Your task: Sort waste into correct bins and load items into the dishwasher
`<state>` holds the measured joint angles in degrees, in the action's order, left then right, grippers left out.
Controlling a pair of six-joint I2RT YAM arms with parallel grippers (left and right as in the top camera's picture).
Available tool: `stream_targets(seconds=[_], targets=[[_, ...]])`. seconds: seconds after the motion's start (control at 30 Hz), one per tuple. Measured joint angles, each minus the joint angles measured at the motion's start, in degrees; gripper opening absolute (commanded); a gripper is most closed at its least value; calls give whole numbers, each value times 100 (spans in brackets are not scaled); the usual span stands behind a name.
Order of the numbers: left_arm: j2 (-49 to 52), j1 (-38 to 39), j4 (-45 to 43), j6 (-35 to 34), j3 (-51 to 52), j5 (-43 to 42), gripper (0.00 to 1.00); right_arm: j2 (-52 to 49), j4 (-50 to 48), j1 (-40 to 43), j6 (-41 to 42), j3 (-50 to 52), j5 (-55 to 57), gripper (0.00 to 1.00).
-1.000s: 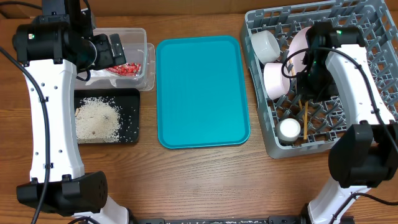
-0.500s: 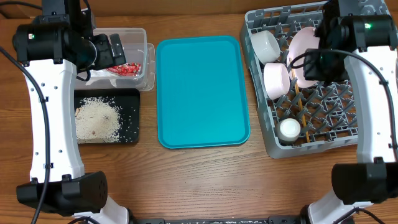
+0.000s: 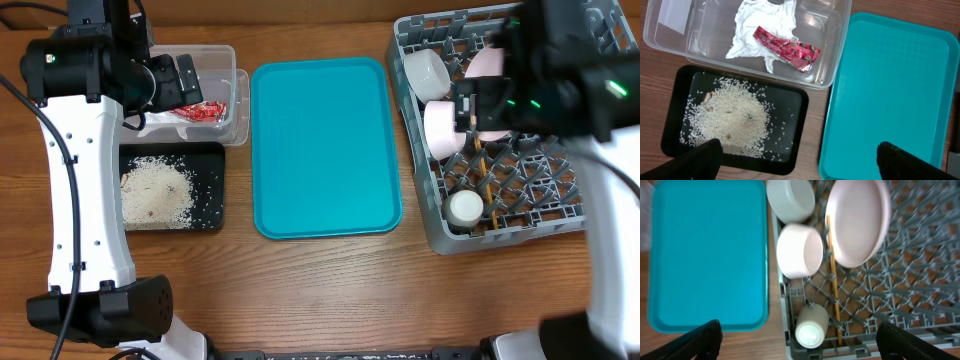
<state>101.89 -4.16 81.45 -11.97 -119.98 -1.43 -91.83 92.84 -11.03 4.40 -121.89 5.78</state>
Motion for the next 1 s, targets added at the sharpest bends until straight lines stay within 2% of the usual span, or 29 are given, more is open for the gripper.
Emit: stream_targets(seconds=[0.33, 0.6, 1.0], targets=[[0, 0, 0, 0, 0, 2, 100, 1526, 107, 0, 9, -181, -793, 100], [0, 0, 0, 0, 0, 2, 100, 1550, 275, 0, 11, -181, -984, 100], [0, 0, 0, 0, 0, 2, 100, 1532, -94, 4, 7, -179, -850, 100]])
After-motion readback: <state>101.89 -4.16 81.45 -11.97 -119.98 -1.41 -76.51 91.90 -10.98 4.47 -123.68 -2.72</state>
